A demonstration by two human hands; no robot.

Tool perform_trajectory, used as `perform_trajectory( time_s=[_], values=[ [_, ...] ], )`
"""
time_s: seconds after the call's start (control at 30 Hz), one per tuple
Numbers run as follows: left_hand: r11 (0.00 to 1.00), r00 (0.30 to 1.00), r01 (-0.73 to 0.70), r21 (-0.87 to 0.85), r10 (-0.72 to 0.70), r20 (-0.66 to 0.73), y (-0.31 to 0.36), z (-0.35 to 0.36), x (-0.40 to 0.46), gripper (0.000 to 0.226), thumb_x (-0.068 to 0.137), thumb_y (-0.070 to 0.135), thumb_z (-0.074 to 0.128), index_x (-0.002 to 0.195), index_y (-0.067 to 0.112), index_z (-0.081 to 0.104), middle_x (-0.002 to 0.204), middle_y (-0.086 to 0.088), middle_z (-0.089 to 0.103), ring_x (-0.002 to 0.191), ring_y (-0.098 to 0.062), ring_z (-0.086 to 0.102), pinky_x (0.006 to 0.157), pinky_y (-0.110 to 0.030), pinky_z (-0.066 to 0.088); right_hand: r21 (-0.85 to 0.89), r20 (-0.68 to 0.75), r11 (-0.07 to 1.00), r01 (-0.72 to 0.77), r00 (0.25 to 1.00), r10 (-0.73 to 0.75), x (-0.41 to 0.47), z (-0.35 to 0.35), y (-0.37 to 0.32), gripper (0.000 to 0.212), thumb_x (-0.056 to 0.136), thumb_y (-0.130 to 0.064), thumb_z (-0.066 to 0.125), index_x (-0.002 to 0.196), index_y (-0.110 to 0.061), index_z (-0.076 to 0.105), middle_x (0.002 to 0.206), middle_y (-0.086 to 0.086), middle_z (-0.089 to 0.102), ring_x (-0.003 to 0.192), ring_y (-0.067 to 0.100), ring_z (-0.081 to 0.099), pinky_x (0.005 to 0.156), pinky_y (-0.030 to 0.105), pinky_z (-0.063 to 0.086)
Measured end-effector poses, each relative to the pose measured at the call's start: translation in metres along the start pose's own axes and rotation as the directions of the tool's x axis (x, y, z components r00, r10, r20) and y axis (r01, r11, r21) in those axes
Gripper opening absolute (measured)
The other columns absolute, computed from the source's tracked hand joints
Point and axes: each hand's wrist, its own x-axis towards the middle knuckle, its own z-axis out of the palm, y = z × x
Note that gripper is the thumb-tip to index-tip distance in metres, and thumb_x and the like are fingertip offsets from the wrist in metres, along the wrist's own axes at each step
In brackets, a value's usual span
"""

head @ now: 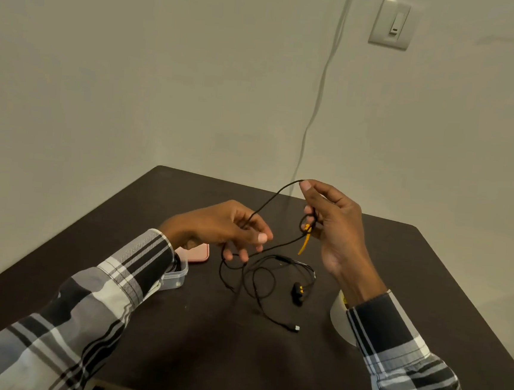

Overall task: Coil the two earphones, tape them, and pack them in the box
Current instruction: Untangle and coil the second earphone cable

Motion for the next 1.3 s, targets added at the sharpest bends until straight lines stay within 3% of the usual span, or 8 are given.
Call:
perform_trajectory(
  time_s=[0.27,0.47,0.6,0.77,1.0,1.1,1.2,1.3],
  values=[
    [0.974,1.000,-0.004,0.226,-0.004,0.031,-0.013,0.000,0.000,0.022,0.084,0.010,0.075,0.106,0.010,0.071,0.086,0.003,0.067,0.062,-0.001,0.060,0.060,-0.020,0.049,-0.026,0.013,0.997,0.075,0.997,-0.075,0.007,-0.005,-0.026,0.020,0.088,-0.025,0.074,0.104,-0.013,0.076,0.061,0.001,0.051,0.045,0.011,0.033,0.043,0.021,0.025],
    [0.984,0.993,-0.050,0.171,0.067,-0.094,-0.011,-0.002,0.001,0.012,0.084,0.005,0.073,0.096,0.003,0.073,0.064,0.008,0.067,0.055,-0.002,0.059,0.056,-0.018,0.051,-0.510,0.247,0.858,0.053,0.965,0.087,0.006,-0.010,-0.024,0.014,0.085,-0.024,0.078,0.093,-0.013,0.078,0.054,-0.004,0.055,0.044,0.006,0.038,0.040,0.017,0.026],
    [0.983,0.984,-0.113,0.146,0.131,-0.122,-0.001,0.002,0.002,0.014,0.083,0.004,0.074,0.096,0.002,0.074,0.064,0.008,0.067,0.052,0.000,0.055,0.050,-0.015,0.045,-0.680,0.380,0.731,0.058,0.880,0.284,-0.003,-0.005,-0.002,0.030,0.079,-0.033,0.082,0.102,-0.015,0.075,0.053,-0.009,0.056,0.046,0.002,0.045,0.047,0.012,0.034],
    [0.984,0.957,-0.163,0.069,0.175,-0.232,0.004,-0.001,0.001,0.019,0.082,0.003,0.075,0.101,0.002,0.074,0.088,-0.016,0.072,0.064,-0.005,0.061,0.054,-0.016,0.049,-0.649,0.386,0.760,0.023,0.871,0.304,-0.004,0.001,0.006,0.034,0.083,-0.036,0.078,0.085,-0.002,0.075,0.064,0.013,0.051,0.050,0.012,0.037,0.048,0.022,0.025],
    [0.992,0.982,-0.125,0.003,0.124,-0.141,-0.004,-0.002,-0.003,0.026,0.079,0.002,0.078,0.103,0.003,0.072,0.093,-0.018,0.073,0.074,-0.017,0.066,0.060,-0.022,0.053,-0.549,0.287,0.833,0.071,0.952,0.108,0.003,-0.004,-0.013,0.028,0.092,-0.035,0.067,0.094,-0.010,0.079,0.048,-0.005,0.041,0.038,0.002,0.034,0.041,0.009,0.026],
    [0.993,0.986,-0.111,0.048,0.116,-0.118,-0.004,0.004,-0.002,0.021,0.080,0.004,0.078,0.101,0.003,0.073,0.093,-0.021,0.072,0.071,-0.016,0.065,0.061,-0.022,0.054,-0.509,0.263,0.856,0.092,0.963,0.053,0.003,-0.003,-0.018,0.024,0.094,-0.032,0.065,0.098,-0.011,0.078,0.045,-0.016,0.049,0.041,0.000,0.043,0.042,0.007,0.031],
    [0.992,0.990,-0.098,0.079,0.106,-0.099,-0.005,0.006,0.000,0.019,0.080,0.006,0.078,0.099,0.005,0.074,0.091,-0.020,0.072,0.071,-0.015,0.064,0.062,-0.022,0.055,-0.485,0.259,0.862,0.144,0.966,-0.016,0.005,-0.003,-0.022,0.021,0.094,-0.028,0.066,0.102,-0.011,0.077,0.072,-0.020,0.070,0.058,-0.014,0.060,0.053,0.004,0.040],
    [0.992,0.991,-0.087,0.094,0.096,-0.095,-0.008,0.006,0.001,0.020,0.081,0.005,0.077,0.100,0.004,0.073,0.086,-0.013,0.074,0.069,-0.013,0.065,0.063,-0.023,0.054,-0.477,0.198,0.857,0.194,0.974,-0.110,0.009,-0.004,-0.027,0.021,0.093,-0.030,0.067,0.100,-0.014,0.078,0.092,-0.016,0.073,0.073,-0.016,0.065,0.056,0.002,0.042]
  ],
)
